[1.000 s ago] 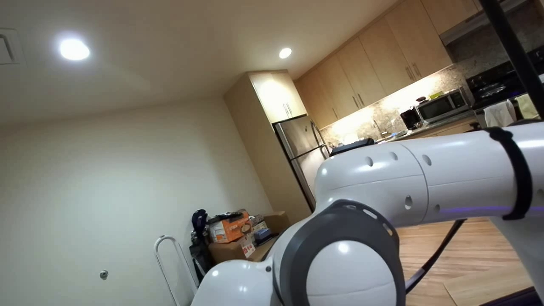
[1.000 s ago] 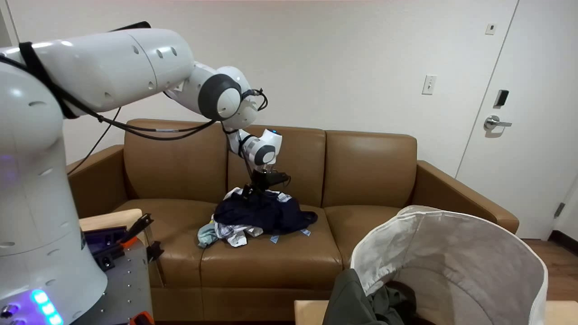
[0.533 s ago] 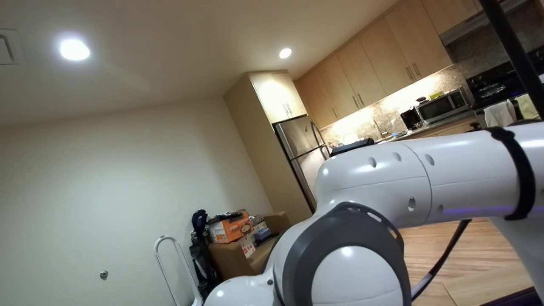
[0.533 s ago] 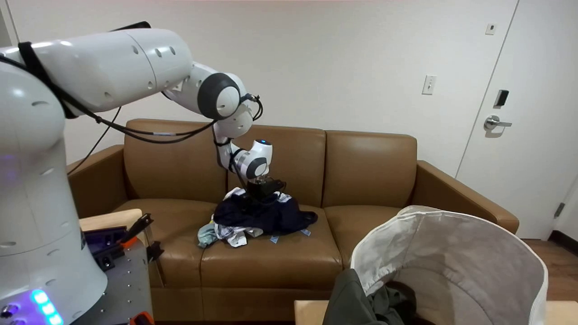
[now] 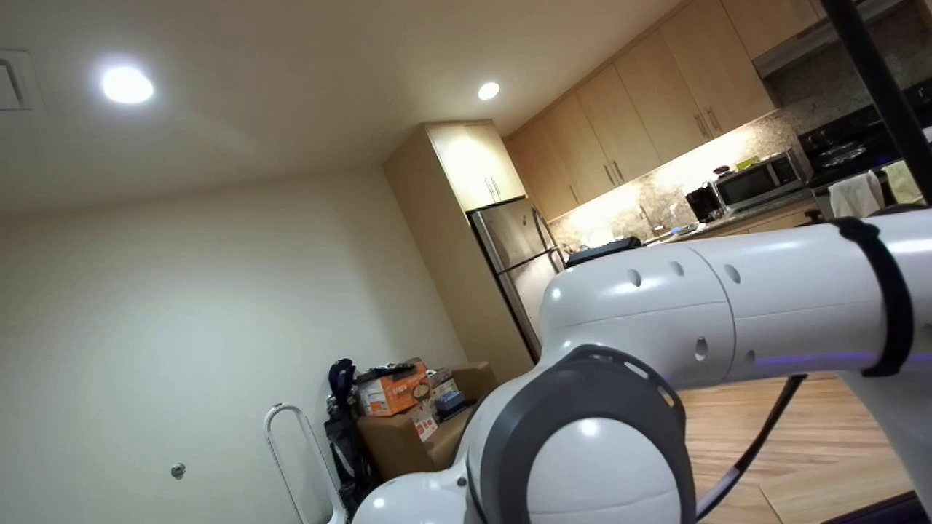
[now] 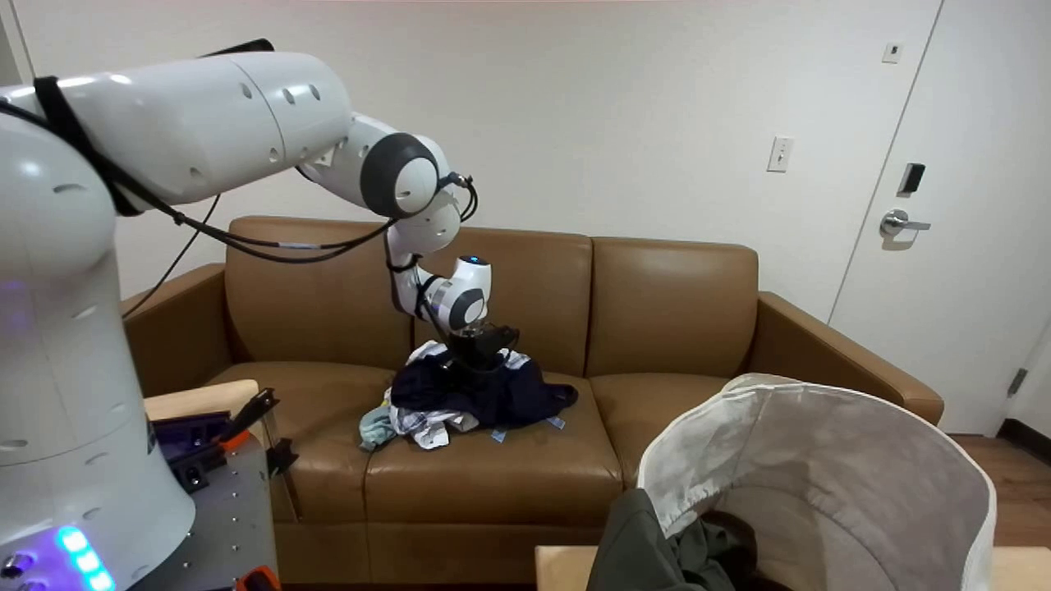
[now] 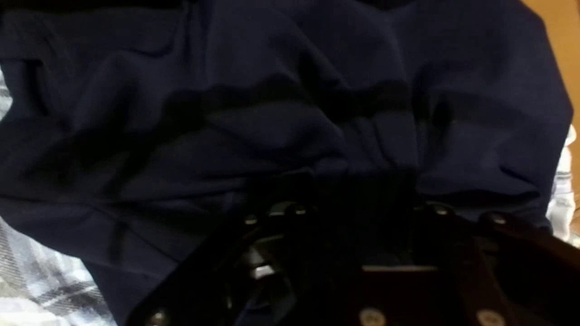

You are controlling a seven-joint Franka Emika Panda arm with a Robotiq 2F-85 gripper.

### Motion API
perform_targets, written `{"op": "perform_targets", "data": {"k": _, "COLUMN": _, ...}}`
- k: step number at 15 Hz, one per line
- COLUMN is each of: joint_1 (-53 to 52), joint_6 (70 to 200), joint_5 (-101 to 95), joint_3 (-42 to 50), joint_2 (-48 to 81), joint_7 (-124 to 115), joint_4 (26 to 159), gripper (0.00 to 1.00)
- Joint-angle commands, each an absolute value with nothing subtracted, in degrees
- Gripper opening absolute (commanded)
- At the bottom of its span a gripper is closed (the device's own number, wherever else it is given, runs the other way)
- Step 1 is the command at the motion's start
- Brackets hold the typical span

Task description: Put the blue piece of clothing into the washing basket.

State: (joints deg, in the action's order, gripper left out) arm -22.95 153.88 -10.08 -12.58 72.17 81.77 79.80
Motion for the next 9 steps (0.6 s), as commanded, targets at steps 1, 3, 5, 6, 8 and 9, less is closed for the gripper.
{"op": "perform_targets", "data": {"k": 1, "joint_1": -20.6, "joint_6": 154.8, "joint_5": -12.3, "joint_3": -14.1, "joint_2": 70.6, "joint_7": 80.3, "joint_4": 82.3, "gripper": 0.14}}
{"op": "perform_targets", "data": {"k": 3, "joint_1": -19.2, "joint_6": 155.0, "joint_5": -11.7, "joint_3": -15.3, "joint_2": 70.0, "joint_7": 81.0, "joint_4": 82.9, "gripper": 0.06}}
{"op": "perform_targets", "data": {"k": 5, "joint_1": -17.6, "joint_6": 155.1, "joint_5": -11.4, "joint_3": -16.2, "joint_2": 68.9, "joint_7": 81.3, "joint_4": 83.8, "gripper": 0.03}}
{"op": "perform_targets", "data": {"k": 6, "joint_1": -16.7, "joint_6": 156.1, "joint_5": -9.2, "joint_3": -16.3, "joint_2": 67.1, "joint_7": 82.8, "joint_4": 85.5, "gripper": 0.03}}
{"op": "perform_targets", "data": {"k": 8, "joint_1": -15.5, "joint_6": 156.4, "joint_5": -9.4, "joint_3": -15.0, "joint_2": 62.3, "joint_7": 80.8, "joint_4": 88.7, "gripper": 0.06}}
{"op": "perform_targets", "data": {"k": 9, "joint_1": -15.4, "joint_6": 156.9, "joint_5": -9.7, "joint_3": -13.8, "joint_2": 59.9, "joint_7": 79.5, "joint_4": 90.1, "gripper": 0.05}}
